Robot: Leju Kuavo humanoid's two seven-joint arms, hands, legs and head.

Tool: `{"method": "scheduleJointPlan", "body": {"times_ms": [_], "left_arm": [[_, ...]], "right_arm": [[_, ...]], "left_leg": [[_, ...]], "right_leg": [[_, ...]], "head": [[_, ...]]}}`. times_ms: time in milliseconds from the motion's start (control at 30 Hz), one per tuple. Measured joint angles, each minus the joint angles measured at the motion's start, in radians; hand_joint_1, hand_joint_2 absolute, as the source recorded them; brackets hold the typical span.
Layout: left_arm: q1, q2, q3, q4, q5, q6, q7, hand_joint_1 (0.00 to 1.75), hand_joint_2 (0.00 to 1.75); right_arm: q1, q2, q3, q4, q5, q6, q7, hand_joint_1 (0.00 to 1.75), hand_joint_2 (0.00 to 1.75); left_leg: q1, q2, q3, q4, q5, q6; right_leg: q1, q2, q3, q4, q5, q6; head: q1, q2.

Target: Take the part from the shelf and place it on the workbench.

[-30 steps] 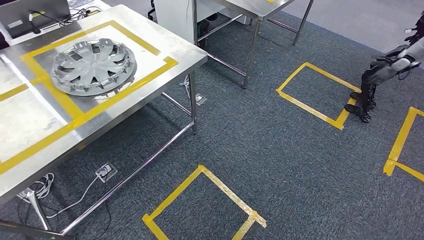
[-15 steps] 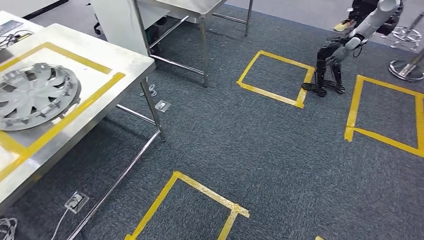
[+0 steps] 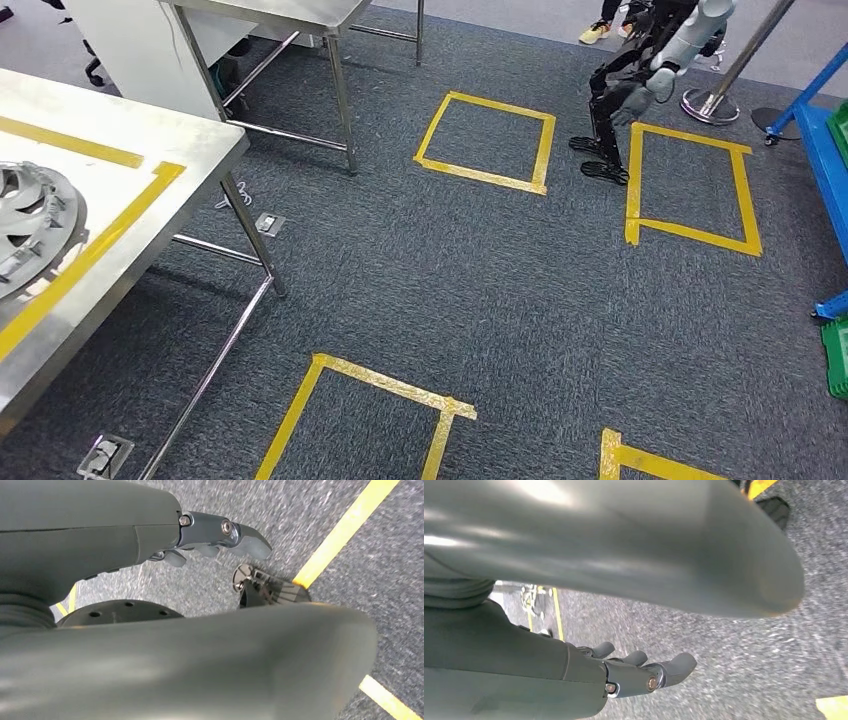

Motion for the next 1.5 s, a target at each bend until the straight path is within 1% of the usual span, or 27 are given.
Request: {"method": "scheduleJointPlan", "body": {"times_ms": [67, 200, 267, 333, 367, 433, 467, 500, 533, 567, 633, 700, 733, 767, 800, 867, 933, 1000, 1033, 1067, 1133, 1200, 1233, 1300, 1367, 1433, 1500], "left_arm": [[-0.001, 0.002, 0.000, 0.000, 0.003, 0.005, -0.003, 0.00, 0.00], [-0.001, 0.002, 0.000, 0.000, 0.004, 0.005, -0.004, 0.00, 0.00], [-0.001, 0.004, 0.000, 0.000, 0.006, 0.006, -0.007, 0.00, 0.00], [-0.003, 0.010, 0.000, 0.000, 0.019, 0.004, -0.033, 0.00, 0.00], [-0.005, 0.014, 0.006, 0.000, 0.039, -0.005, -0.070, 0.00, 0.00], [-0.008, 0.021, 0.020, 0.000, 0.076, -0.019, -0.133, 0.00, 0.00], [-0.009, 0.023, 0.027, 0.000, 0.086, -0.022, -0.144, 0.00, 0.00], [-0.007, 0.025, 0.028, 0.000, 0.085, -0.020, -0.136, 0.00, 0.00], [-0.005, 0.029, 0.029, 0.000, 0.087, -0.017, -0.131, 0.00, 0.00], [-0.003, 0.033, 0.030, 0.000, 0.091, -0.016, -0.130, 0.00, 0.00], [-0.002, 0.043, 0.036, 0.000, 0.096, -0.016, -0.130, 0.00, 0.00], [-0.003, 0.051, 0.043, 0.001, 0.098, -0.015, -0.131, 0.00, 0.00], [-0.005, 0.054, 0.046, 0.001, 0.099, -0.014, -0.131, 0.00, 0.00], [-0.008, 0.056, 0.048, 0.001, 0.100, -0.012, -0.131, 0.00, 0.00], [-0.010, 0.058, 0.050, 0.001, 0.100, -0.009, -0.129, 0.00, 0.00], [-0.012, 0.061, 0.053, 0.001, 0.098, -0.002, -0.120, 0.00, 0.00], [-0.011, 0.063, 0.054, 0.001, 0.086, 0.003, -0.098, 0.00, 0.00], [-0.010, 0.064, 0.054, 0.001, 0.068, 0.007, -0.071, 0.00, 0.00], [-0.010, 0.064, 0.053, 0.001, 0.061, 0.009, -0.063, 0.00, 0.00], [-0.010, 0.062, 0.052, 0.001, 0.055, 0.010, -0.059, 0.00, 0.00], [-0.011, 0.054, 0.051, -0.001, 0.047, 0.013, -0.064, 0.00, 0.00], [-0.011, 0.040, 0.048, -0.002, 0.035, 0.016, -0.074, 0.00, 0.00], [-0.012, 0.032, 0.045, -0.003, 0.026, 0.018, -0.079, 0.00, 0.00], [-0.015, 0.013, 0.036, -0.006, 0.009, 0.020, -0.086, 0.00, 0.00], [-0.016, 0.000, 0.027, -0.010, 0.002, 0.017, -0.083, 0.00, 0.00], [-0.013, -0.009, 0.020, -0.010, 0.003, 0.016, -0.063, 0.00, 0.00], [-0.010, -0.015, 0.016, -0.010, 0.010, 0.022, -0.039, 0.00, 0.00]], "right_arm": [[0.003, 0.001, 0.002, 0.000, 0.000, 0.004, -0.004, 0.00, 0.00], [0.003, 0.001, 0.003, 0.000, 0.001, 0.005, -0.004, 0.00, 0.00], [0.003, 0.003, 0.004, 0.000, 0.002, 0.006, -0.004, 0.00, 0.00], [0.002, 0.010, 0.009, 0.000, 0.004, 0.009, -0.002, 0.00, 0.00], [0.003, 0.021, 0.011, 0.000, -0.003, 0.010, -0.001, 0.00, 0.00], [0.004, 0.044, 0.014, 0.000, -0.020, 0.011, 0.001, 0.00, 0.00], [0.004, 0.055, 0.014, 0.000, -0.027, 0.011, 0.000, 0.00, 0.00], [0.004, 0.061, 0.014, 0.000, -0.028, 0.011, 0.002, 0.00, 0.00], [0.004, 0.066, 0.014, 0.000, -0.030, 0.012, 0.004, 0.00, 0.00], [0.005, 0.070, 0.014, 0.000, -0.031, 0.012, 0.005, 0.00, 0.00], [0.007, 0.077, 0.014, 0.001, -0.033, 0.012, 0.006, 0.00, 0.00], [0.008, 0.081, 0.014, 0.001, -0.034, 0.012, 0.007, 0.00, 0.00], [0.009, 0.082, 0.014, 0.001, -0.034, 0.012, 0.008, 0.00, 0.00], [0.009, 0.083, 0.014, 0.001, -0.035, 0.011, 0.011, 0.00, 0.00], [0.011, 0.084, 0.014, 0.002, -0.035, 0.011, 0.014, 0.00, 0.00], [0.012, 0.085, 0.014, 0.003, -0.035, 0.010, 0.023, 0.00, 0.00], [0.009, 0.088, 0.014, 0.003, -0.034, 0.008, 0.030, 0.00, 0.00], [0.008, 0.090, 0.014, 0.003, -0.031, 0.005, 0.034, 0.00, 0.00], [0.009, 0.091, 0.014, 0.003, -0.028, 0.005, 0.035, 0.00, 0.00], [0.010, 0.091, 0.015, 0.003, -0.024, 0.004, 0.035, 0.00, 0.00], [0.011, 0.089, 0.019, 0.003, -0.014, 0.005, 0.034, 0.00, 0.00], [0.006, 0.083, 0.024, 0.003, -0.005, 0.005, 0.028, 0.00, 0.00], [0.005, 0.078, 0.026, 0.003, -0.002, 0.006, 0.021, 0.00, 0.00], [0.004, 0.062, 0.033, 0.003, 0.002, 0.011, 0.005, 0.00, 0.00], [0.004, 0.046, 0.037, 0.003, 0.001, 0.011, -0.007, 0.00, 0.00], [0.000, 0.034, 0.039, 0.003, -0.004, 0.001, -0.001, 0.00, 0.00], [-0.003, 0.025, 0.041, 0.003, -0.008, -0.013, 0.021, 0.00, 0.00]], "left_leg": [[-0.001, 0.012, 0.003, 0.000, -0.002, -0.001], [-0.001, 0.015, 0.004, 0.000, -0.003, -0.002], [-0.002, 0.023, 0.007, 0.000, -0.005, -0.004], [-0.005, 0.046, 0.017, -0.003, -0.011, -0.016], [-0.003, 0.029, 0.008, 0.028, -0.035, -0.026], [0.001, -0.018, -0.042, 0.150, -0.100, -0.044], [0.002, -0.052, -0.083, 0.228, -0.131, -0.048], [0.003, -0.056, -0.108, 0.265, -0.132, -0.049], [0.004, -0.058, -0.116, 0.264, -0.113, -0.050], [0.005, -0.062, -0.107, 0.224, -0.078, -0.050], [0.011, -0.099, -0.061, 0.094, -0.006, -0.048], [0.013, -0.140, -0.026, 0.019, 0.013, -0.044], [0.011, -0.148, -0.021, 0.013, 0.007, -0.040], [0.009, -0.137, -0.016, 0.011, 0.008, -0.034], [0.008, -0.125, -0.012, 0.006, 0.010, -0.027], [0.008, -0.098, -0.004, -0.004, 0.013, -0.012], [0.003, -0.068, -0.001, -0.008, 0.011, -0.002], [-0.002, -0.036, 0.000, -0.007, 0.007, 0.002], [-0.004, -0.020, 0.001, -0.007, 0.004, 0.003], [-0.005, -0.006, 0.003, -0.007, 0.002, 0.003], [-0.007, 0.018, 0.011, -0.007, -0.004, -0.001], [-0.010, 0.041, 0.018, -0.006, -0.012, -0.009], [-0.011, 0.051, 0.022, -0.007, -0.015, -0.013], [-0.009, 0.065, 0.031, -0.010, -0.021, -0.023], [-0.007, 0.025, 0.024, 0.018, -0.044, -0.031], [-0.003, -0.035, -0.025, 0.126, -0.100, -0.034], [0.000, -0.054, -0.089, 0.248, -0.138, -0.038]], "right_leg": [[0.001, -0.007, 0.038, -0.069, 0.036, -0.004], [0.001, -0.011, 0.052, -0.095, 0.046, -0.005], [0.005, -0.033, 0.083, -0.148, 0.063, -0.011], [0.014, -0.056, 0.112, -0.206, 0.072, -0.026], [0.014, -0.047, 0.123, -0.222, 0.075, -0.039], [0.014, -0.003, 0.140, -0.242, 0.081, -0.062], [0.011, 0.018, 0.148, -0.247, 0.085, -0.068], [0.012, 0.034, 0.149, -0.246, 0.084, -0.069], [0.012, 0.052, 0.151, -0.245, 0.082, -0.068], [0.011, 0.070, 0.152, -0.243, 0.080, -0.067], [0.011, 0.102, 0.151, -0.232, 0.072, -0.058], [0.007, 0.127, 0.141, -0.219, 0.065, -0.043], [0.004, 0.138, 0.133, -0.218, 0.065, -0.035], [0.000, 0.150, 0.125, -0.219, 0.067, -0.027], [-0.002, 0.144, 0.120, -0.217, 0.067, -0.021], [0.000, 0.090, 0.095, -0.174, 0.042, -0.013], [0.002, 0.027, 0.036, -0.058, -0.017, -0.008], [0.001, 0.010, -0.020, 0.046, -0.055, -0.004], [0.001, 0.006, -0.024, 0.053, -0.047, -0.004], [0.002, 0.001, -0.008, 0.022, -0.023, -0.005], [0.009, -0.038, 0.062, -0.113, 0.037, -0.017], [0.020, -0.072, 0.113, -0.207, 0.066, -0.030], [0.024, -0.074, 0.117, -0.220, 0.065, -0.036], [0.022, -0.048, 0.124, -0.229, 0.069, -0.045], [0.015, -0.025, 0.143, -0.248, 0.078, -0.055], [0.012, -0.002, 0.153, -0.257, 0.085, -0.063], [0.013, 0.028, 0.152, -0.256, 0.087, -0.067]], "head": [[0.004, 0.000], [0.005, 0.000], [0.008, 0.000], [0.010, 0.000], [0.005, 0.000], [-0.008, 0.000], [-0.016, 0.000], [-0.019, 0.000], [-0.023, 0.000], [-0.026, 0.000], [-0.035, 0.000], [-0.037, 0.000], [-0.037, 0.000], [-0.037, 0.000], [-0.036, 0.000], [-0.028, 0.000], [-0.012, 0.000], [-0.005, 0.000], [-0.003, 0.000], [-0.001, 0.000], [0.005, 0.000], [0.008, 0.000], [0.008, 0.000], [0.007, 0.000], [0.003, 0.000], [-0.008, 0.000], [-0.018, 0.000]]}}
